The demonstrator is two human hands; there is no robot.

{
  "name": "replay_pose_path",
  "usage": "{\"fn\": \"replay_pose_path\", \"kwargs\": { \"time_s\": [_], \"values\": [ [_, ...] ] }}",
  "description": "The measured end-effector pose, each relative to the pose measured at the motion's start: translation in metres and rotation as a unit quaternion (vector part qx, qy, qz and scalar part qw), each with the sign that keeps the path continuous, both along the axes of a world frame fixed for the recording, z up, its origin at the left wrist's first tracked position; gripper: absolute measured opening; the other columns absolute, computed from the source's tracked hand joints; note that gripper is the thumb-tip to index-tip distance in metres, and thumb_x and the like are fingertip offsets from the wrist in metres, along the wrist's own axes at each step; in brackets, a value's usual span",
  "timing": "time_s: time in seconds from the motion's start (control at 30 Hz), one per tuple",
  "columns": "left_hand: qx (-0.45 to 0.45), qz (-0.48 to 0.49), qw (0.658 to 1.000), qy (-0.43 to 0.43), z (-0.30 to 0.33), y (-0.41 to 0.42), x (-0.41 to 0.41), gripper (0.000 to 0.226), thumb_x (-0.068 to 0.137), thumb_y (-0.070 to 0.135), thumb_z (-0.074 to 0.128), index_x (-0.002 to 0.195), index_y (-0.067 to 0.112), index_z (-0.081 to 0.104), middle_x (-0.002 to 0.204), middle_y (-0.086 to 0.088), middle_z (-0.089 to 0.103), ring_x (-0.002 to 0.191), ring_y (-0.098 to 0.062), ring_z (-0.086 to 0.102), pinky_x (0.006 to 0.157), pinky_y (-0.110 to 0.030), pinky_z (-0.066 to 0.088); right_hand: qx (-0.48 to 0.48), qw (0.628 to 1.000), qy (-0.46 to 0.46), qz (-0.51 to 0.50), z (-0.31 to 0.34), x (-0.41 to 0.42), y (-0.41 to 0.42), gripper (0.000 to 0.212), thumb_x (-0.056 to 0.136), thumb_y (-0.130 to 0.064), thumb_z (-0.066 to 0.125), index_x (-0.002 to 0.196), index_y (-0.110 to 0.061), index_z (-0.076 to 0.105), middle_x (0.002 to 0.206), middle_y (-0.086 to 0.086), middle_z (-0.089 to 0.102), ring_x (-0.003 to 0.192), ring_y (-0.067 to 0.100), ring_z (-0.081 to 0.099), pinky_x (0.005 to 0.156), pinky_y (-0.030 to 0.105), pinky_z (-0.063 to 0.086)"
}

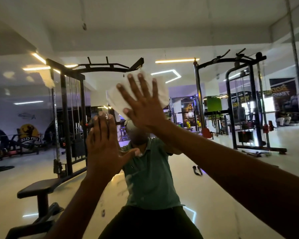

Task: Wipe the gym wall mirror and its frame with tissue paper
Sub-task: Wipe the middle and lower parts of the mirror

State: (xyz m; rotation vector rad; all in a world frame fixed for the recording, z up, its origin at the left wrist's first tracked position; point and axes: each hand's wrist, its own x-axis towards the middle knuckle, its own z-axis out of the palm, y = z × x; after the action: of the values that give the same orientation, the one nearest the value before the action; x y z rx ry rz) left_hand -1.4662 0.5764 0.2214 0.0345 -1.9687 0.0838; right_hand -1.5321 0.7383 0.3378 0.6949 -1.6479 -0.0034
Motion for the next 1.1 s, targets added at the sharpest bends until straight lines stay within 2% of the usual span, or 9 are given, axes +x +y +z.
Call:
{"fn": "replay_pose_path", "kwargs": {
  "time_s": [0.13, 0.27, 0.4, 0.53, 0.63, 0.73, 0.9, 1.0, 1.1],
  "values": [
    [-0.002, 0.006, 1.000, -0.006, 0.000, -0.001, 0.000, 0.129, 0.076, 0.099, 0.017, 0.164, 0.009, -0.010, 0.170, -0.015, -0.023, 0.158, -0.033, -0.017, 0.127, -0.052, -0.001, 0.057, 0.998, 0.026, 0.016, -0.005, -0.014, 0.040, 0.067, 0.106, -0.053, 0.022, 0.167, -0.025, 0.020, 0.175, 0.014, 0.009, 0.161, 0.040, 0.001, 0.125, 0.066, 0.001],
    [0.003, 0.009, 1.000, -0.014, 0.001, 0.003, 0.002, 0.130, 0.074, 0.099, 0.019, 0.164, 0.009, -0.009, 0.169, -0.015, -0.023, 0.157, -0.033, -0.020, 0.125, -0.045, -0.013, -0.057, 0.998, -0.028, -0.003, -0.033, -0.039, 0.126, 0.071, 0.105, -0.053, 0.026, 0.168, -0.026, 0.008, 0.176, 0.011, -0.005, 0.161, 0.037, -0.009, 0.124, 0.068, 0.003],
    [-0.003, 0.018, 1.000, -0.009, 0.001, 0.004, 0.001, 0.130, 0.075, 0.100, 0.016, 0.163, 0.008, -0.010, 0.169, -0.018, -0.021, 0.157, -0.034, -0.019, 0.123, -0.040, -0.020, -0.177, 0.983, -0.051, -0.010, -0.025, -0.030, 0.080, 0.075, 0.105, -0.057, 0.027, 0.168, -0.024, 0.006, 0.175, 0.016, -0.006, 0.160, 0.042, -0.008, 0.123, 0.070, -0.004],
    [-0.003, 0.020, 1.000, -0.014, 0.001, 0.002, -0.002, 0.130, 0.076, 0.100, 0.017, 0.163, 0.008, -0.011, 0.169, -0.017, -0.022, 0.157, -0.034, -0.018, 0.126, -0.047, -0.010, -0.113, 0.993, -0.007, 0.008, 0.010, -0.004, -0.014, 0.073, 0.105, -0.058, 0.027, 0.168, -0.024, 0.014, 0.174, 0.017, 0.003, 0.159, 0.045, -0.002, 0.121, 0.071, 0.002],
    [-0.001, 0.007, 1.000, -0.015, 0.001, 0.000, 0.001, 0.129, 0.077, 0.098, 0.022, 0.163, 0.009, -0.011, 0.170, -0.015, -0.022, 0.158, -0.032, -0.019, 0.125, -0.041, -0.017, -0.021, 1.000, 0.010, 0.014, 0.013, -0.003, -0.017, 0.072, 0.104, -0.058, 0.027, 0.168, -0.024, 0.018, 0.174, 0.017, 0.006, 0.160, 0.043, 0.000, 0.123, 0.069, 0.003],
    [-0.007, 0.009, 1.000, -0.009, 0.000, 0.000, 0.004, 0.130, 0.076, 0.095, 0.031, 0.164, 0.007, -0.008, 0.170, -0.014, -0.021, 0.158, -0.032, -0.017, 0.124, -0.037, -0.020, 0.002, 0.999, 0.021, 0.034, -0.023, -0.015, 0.039, 0.069, 0.105, -0.054, 0.027, 0.167, -0.024, 0.020, 0.175, 0.015, 0.008, 0.161, 0.041, 0.000, 0.125, 0.068, 0.002],
    [0.001, 0.017, 1.000, -0.002, -0.002, 0.004, 0.003, 0.131, 0.074, 0.095, 0.028, 0.163, 0.007, -0.008, 0.169, -0.017, -0.022, 0.158, -0.035, -0.017, 0.125, -0.044, -0.014, -0.174, 0.982, -0.075, -0.017, -0.110, -0.049, 0.161, 0.074, 0.104, -0.051, 0.033, 0.168, -0.023, 0.008, 0.175, 0.012, -0.007, 0.161, 0.038, -0.011, 0.123, 0.071, 0.005],
    [-0.048, 0.010, 0.999, -0.008, -0.010, 0.024, -0.004, 0.117, 0.082, 0.083, 0.028, 0.164, 0.004, -0.001, 0.170, -0.021, -0.014, 0.158, -0.039, -0.012, 0.127, -0.055, 0.000, -0.280, 0.952, -0.119, -0.028, -0.120, -0.042, 0.134, 0.076, 0.104, -0.053, 0.029, 0.168, -0.022, 0.004, 0.174, 0.016, -0.008, 0.160, 0.041, -0.010, 0.123, 0.071, 0.003],
    [-0.097, 0.000, 0.995, -0.002, -0.023, 0.036, -0.015, 0.108, 0.087, 0.077, 0.033, 0.165, 0.009, 0.002, 0.172, -0.018, -0.010, 0.159, -0.038, -0.008, 0.126, -0.057, 0.001, -0.166, 0.981, -0.101, 0.018, -0.132, -0.026, 0.073, 0.073, 0.106, -0.055, 0.026, 0.168, -0.024, 0.004, 0.174, 0.015, -0.010, 0.160, 0.041, -0.013, 0.123, 0.072, -0.003]
  ]
}}
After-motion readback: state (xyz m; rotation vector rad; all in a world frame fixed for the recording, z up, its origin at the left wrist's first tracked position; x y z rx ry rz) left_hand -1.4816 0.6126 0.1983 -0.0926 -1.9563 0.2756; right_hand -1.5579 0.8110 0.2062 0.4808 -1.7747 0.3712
